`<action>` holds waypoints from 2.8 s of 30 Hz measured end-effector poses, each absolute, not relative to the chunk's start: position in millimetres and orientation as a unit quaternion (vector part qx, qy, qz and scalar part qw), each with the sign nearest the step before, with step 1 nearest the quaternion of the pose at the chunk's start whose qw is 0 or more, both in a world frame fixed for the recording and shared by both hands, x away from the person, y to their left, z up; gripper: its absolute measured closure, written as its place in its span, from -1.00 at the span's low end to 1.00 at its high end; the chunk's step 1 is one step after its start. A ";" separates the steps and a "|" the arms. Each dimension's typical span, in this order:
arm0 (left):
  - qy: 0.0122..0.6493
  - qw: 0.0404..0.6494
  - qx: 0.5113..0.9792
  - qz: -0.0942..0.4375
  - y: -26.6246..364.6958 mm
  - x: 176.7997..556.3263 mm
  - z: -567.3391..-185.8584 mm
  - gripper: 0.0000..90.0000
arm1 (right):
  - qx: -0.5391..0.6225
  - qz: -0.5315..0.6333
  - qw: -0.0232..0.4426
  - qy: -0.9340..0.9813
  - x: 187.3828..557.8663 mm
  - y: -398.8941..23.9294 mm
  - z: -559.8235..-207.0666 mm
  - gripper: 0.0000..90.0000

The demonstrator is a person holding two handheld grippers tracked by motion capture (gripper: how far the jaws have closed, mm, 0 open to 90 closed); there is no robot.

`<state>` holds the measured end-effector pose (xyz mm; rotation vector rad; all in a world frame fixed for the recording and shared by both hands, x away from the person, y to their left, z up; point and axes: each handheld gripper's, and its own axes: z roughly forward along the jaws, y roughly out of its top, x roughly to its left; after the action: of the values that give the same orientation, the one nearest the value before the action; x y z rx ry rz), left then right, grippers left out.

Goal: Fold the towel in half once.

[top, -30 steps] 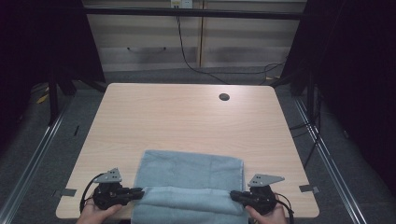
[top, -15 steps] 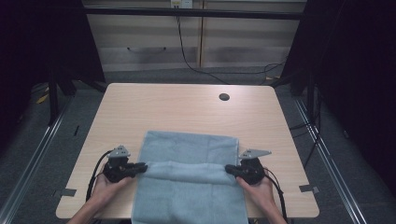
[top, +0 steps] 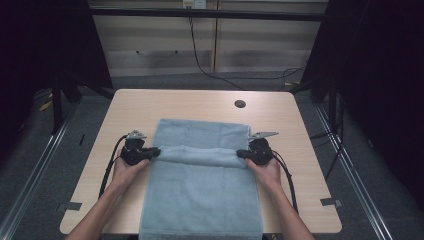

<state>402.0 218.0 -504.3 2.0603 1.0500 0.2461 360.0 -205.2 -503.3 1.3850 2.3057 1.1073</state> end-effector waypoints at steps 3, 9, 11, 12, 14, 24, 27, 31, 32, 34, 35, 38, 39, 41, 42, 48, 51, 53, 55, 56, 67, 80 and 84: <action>0.428 0.400 0.803 0.112 216.2 415.3 -506.3 0.81 | 0.481 0.384 0.123 0.779 372.4 -204.9 -505.3 0.94; 0.439 0.413 0.790 0.110 217.3 429.2 -509.4 0.81 | 0.501 0.377 0.128 0.768 394.3 -202.6 -505.3 0.94; 0.445 0.420 0.783 0.108 218.9 431.3 -510.7 0.81 | 0.505 0.378 0.131 0.765 400.7 -202.7 -505.7 0.94; 0.451 0.427 0.777 0.102 219.1 431.9 -511.5 0.81 | 0.508 0.378 0.136 0.762 404.3 -202.6 -506.0 0.94; 0.457 0.434 0.771 0.094 221.2 434.5 -512.3 0.81 | 0.513 0.372 0.137 0.762 408.6 -201.1 -504.8 0.94; 0.431 0.494 0.749 0.092 232.6 421.6 -470.9 0.81 | 0.506 0.419 0.147 0.740 408.2 -217.9 -475.8 0.94; 0.408 0.514 0.748 0.097 233.9 411.5 -450.5 0.81 | 0.490 0.446 0.165 0.731 400.8 -221.1 -450.9 0.94; 0.387 0.547 0.736 0.096 235.7 396.9 -427.2 0.81 | 0.472 0.484 0.183 0.714 386.1 -230.1 -418.6 0.94; 0.383 0.552 0.734 0.098 234.8 393.1 -421.2 0.81 | 0.468 0.493 0.187 0.709 382.1 -233.2 -411.2 0.94; 0.370 0.562 0.733 0.102 232.3 386.7 -408.7 0.81 | 0.459 0.508 0.196 0.702 375.0 -238.0 -396.4 0.94; 0.364 0.566 0.732 0.105 231.0 383.6 -402.1 0.81 | 0.455 0.513 0.203 0.699 371.6 -239.8 -389.1 0.94; 0.347 0.579 0.729 0.115 230.0 374.1 -382.2 0.81 | 0.443 0.534 0.217 0.687 360.9 -244.8 -368.3 0.94; 0.338 0.585 0.728 0.117 231.1 370.7 -376.6 0.81 | 0.438 0.542 0.217 0.684 356.8 -246.1 -362.2 0.94; 0.327 0.592 0.726 0.121 234.0 362.2 -368.4 0.81 | 0.426 0.547 0.224 0.685 347.8 -247.8 -352.3 0.94; 0.325 0.596 0.723 0.125 235.8 357.1 -366.0 0.81 | 0.421 0.552 0.224 0.684 342.4 -248.0 -348.7 0.94; 0.310 0.615 0.714 0.129 247.7 326.8 -357.4 0.81 | 0.389 0.565 0.223 0.693 307.7 -244.4 -339.9 0.94; 0.307 0.612 0.715 0.143 249.5 316.3 -345.4 0.81 | 0.370 0.561 0.227 0.705 292.2 -241.9 -331.1 0.94; 0.301 0.618 0.711 0.150 250.3 309.4 -335.1 0.81 | 0.363 0.559 0.232 0.708 283.7 -240.9 -321.8 0.94; 0.291 0.622 0.712 0.148 252.3 300.8 -329.4 0.81 | 0.355 0.568 0.233 0.705 275.2 -242.0 -315.1 0.94; 0.287 0.622 0.713 0.149 253.2 296.4 -329.4 0.81 | 0.352 0.570 0.232 0.705 270.7 -242.5 -313.5 0.94; 0.315 0.597 0.734 0.081 262.0 275.9 -392.8 0.80 | 0.358 0.564 0.180 0.722 230.4 -241.3 -367.0 0.94; 0.314 0.533 0.786 0.015 271.6 223.0 -458.7 0.76 | 0.375 0.535 0.088 0.752 176.5 -236.8 -444.1 0.88; 0.299 0.522 0.799 -0.011 272.7 207.4 -469.5 0.63 | 0.380 0.528 0.054 0.758 158.7 -236.4 -458.8 0.70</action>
<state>207.4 272.7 -469.5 1.9145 0.7162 -0.0257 158.7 -236.4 -458.8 1.1529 2.3017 1.6039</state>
